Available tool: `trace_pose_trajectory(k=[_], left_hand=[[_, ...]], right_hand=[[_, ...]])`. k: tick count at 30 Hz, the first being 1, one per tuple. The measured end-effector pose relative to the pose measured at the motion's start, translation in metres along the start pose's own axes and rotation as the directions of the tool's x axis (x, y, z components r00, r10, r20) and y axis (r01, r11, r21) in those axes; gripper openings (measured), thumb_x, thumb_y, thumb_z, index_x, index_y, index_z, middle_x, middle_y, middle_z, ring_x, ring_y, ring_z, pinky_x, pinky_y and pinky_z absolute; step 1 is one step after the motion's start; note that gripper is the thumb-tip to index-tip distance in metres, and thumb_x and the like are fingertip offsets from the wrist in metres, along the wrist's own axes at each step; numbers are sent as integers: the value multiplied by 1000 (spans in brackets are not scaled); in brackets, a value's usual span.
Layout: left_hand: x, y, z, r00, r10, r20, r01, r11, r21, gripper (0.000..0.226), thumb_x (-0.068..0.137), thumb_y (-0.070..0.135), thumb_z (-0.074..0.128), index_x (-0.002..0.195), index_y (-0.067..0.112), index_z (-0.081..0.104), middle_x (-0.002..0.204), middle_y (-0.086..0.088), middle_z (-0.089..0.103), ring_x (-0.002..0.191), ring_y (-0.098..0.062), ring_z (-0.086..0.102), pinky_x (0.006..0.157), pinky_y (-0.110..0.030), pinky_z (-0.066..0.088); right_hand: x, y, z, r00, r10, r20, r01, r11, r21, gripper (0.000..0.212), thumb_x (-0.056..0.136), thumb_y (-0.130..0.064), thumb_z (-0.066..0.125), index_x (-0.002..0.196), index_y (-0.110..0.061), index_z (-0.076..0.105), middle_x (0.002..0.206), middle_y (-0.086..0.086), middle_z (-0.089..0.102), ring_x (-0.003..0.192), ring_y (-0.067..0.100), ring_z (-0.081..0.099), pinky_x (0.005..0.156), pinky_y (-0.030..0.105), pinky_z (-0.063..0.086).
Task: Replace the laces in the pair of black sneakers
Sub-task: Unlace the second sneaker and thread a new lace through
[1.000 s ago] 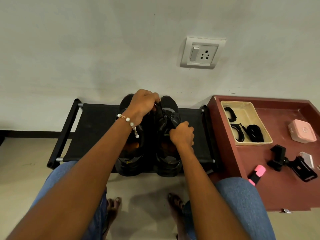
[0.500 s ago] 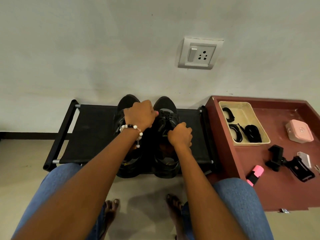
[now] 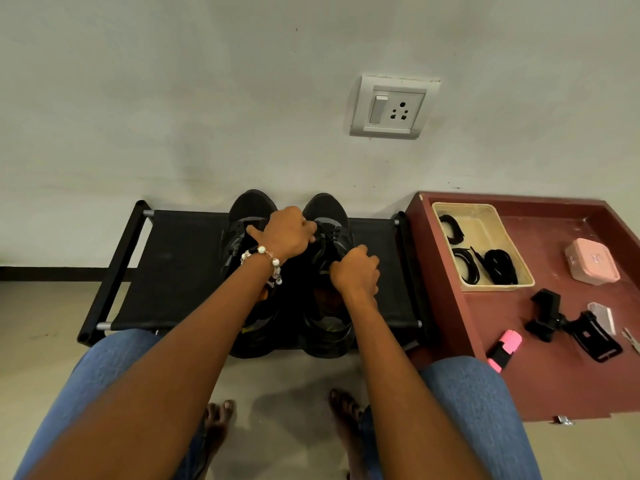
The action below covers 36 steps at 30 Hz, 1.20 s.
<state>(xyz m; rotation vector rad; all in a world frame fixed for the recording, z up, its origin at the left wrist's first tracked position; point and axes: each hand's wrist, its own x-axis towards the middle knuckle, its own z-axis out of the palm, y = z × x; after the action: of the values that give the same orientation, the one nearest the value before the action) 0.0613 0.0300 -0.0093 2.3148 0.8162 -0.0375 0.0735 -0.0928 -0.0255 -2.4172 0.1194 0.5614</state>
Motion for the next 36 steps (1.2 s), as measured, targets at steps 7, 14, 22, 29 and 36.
trace_pose_trajectory(k=[7,14,22,29,36], left_hand=[[-6,11,-36,999,-35,13,32,649,-760,1,87,8,68,87,7,69,77,-6,73,73,-11,70,83,-28,54],[-14,27,-75,997,50,-51,-69,472,-879,8,88,2,65,93,4,71,90,-14,74,78,-23,72,80,-29,58],[-24,46,-91,990,123,69,35,255,-966,24,96,-7,43,108,-7,64,100,-21,72,93,-28,72,85,-36,58],[-13,34,-91,987,113,115,92,192,-977,43,90,-17,31,122,-4,56,118,-18,66,105,-24,68,92,-35,54],[11,5,-64,998,-6,56,54,425,-903,57,93,-10,44,144,16,41,151,-4,38,130,-15,47,109,-36,39]], right_hand=[[1,1,-1,1000,1,1,-1,1000,14,58,93,-23,60,140,-4,33,145,23,31,130,43,37,104,56,36],[-3,-12,-17,996,-49,78,50,999,-19,35,88,-22,59,119,-7,51,138,18,42,131,41,34,106,56,33],[-21,-47,-39,857,-511,62,353,670,652,31,87,-18,72,115,-5,66,104,5,71,98,12,67,85,19,52],[-25,-48,-51,872,-489,-37,352,571,742,12,93,-11,64,94,-1,71,75,8,69,68,13,63,72,24,55],[-11,-30,-89,940,-340,-23,262,677,687,18,95,-18,62,87,-4,71,60,1,59,52,10,51,55,22,45]])
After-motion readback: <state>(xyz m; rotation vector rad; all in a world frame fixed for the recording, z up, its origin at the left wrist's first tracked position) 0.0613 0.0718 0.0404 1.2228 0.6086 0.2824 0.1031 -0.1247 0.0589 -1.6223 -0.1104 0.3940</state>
